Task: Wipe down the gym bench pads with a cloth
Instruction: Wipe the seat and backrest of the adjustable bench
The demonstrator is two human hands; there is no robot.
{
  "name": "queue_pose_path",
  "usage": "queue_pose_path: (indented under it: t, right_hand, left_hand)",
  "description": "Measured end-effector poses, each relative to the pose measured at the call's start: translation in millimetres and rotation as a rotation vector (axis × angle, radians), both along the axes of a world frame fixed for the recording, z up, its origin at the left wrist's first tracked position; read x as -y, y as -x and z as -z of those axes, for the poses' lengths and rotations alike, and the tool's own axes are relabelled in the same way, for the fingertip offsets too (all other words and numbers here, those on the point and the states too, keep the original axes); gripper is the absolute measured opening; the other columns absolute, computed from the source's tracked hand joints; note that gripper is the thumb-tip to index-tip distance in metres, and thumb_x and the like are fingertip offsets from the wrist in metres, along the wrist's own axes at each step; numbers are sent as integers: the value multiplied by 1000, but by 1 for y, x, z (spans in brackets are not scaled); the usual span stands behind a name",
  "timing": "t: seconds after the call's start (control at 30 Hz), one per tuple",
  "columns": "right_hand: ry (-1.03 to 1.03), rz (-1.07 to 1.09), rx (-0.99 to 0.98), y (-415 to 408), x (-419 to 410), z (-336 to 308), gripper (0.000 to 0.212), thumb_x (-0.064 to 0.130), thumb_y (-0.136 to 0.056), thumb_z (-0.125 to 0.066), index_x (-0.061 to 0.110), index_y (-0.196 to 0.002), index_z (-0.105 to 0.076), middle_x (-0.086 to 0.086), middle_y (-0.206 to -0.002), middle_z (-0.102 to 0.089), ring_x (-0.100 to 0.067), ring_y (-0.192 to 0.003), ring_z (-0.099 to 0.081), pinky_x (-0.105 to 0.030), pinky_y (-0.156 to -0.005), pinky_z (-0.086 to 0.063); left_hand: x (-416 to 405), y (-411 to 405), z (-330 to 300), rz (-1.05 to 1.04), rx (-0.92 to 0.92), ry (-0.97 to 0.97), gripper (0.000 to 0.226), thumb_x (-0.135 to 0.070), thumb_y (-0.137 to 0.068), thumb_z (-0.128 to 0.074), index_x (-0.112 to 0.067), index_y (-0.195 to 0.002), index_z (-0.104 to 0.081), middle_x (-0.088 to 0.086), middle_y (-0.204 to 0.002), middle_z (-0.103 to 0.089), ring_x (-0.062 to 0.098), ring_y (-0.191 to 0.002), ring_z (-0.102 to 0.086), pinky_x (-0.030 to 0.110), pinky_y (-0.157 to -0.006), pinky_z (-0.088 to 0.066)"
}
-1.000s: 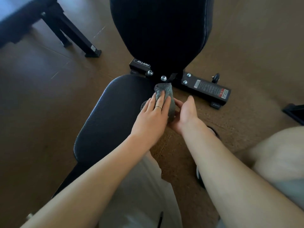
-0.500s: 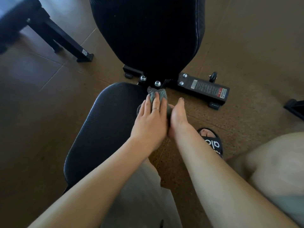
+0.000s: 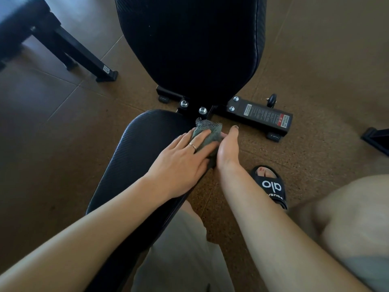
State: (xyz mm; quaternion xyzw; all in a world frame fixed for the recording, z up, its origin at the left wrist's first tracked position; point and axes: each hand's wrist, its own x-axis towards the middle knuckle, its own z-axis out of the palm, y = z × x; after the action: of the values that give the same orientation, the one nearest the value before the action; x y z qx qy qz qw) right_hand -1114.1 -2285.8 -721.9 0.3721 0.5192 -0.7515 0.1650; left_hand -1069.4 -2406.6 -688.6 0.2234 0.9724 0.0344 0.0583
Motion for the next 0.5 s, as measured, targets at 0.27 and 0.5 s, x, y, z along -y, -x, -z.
queue_pose_path:
  t: [0.27,0.5]
  right_hand:
    - [-110,-2,-17,-3,7,6,63,67,-100,-25,22,-121,-64,-2,-114,-67,-19,-107,-61,-43,-106,-43]
    - [-309,-76,-185,-16,24,0,40,47,-109,-26,27,-99,-59,7,-84,-55,-4,-74,-50,-24,-64,-34]
  left_hand:
    - [-10,79,15,28,103,-17,35,-47,-105,-35,-33,-125,-60,-5,-131,-59,19,-131,-50,38,-121,-24]
    - [53,103,7,-378,81,-101,32,-39,-109,-32,-19,-117,-56,8,-128,-63,32,-121,-56,42,-100,-38]
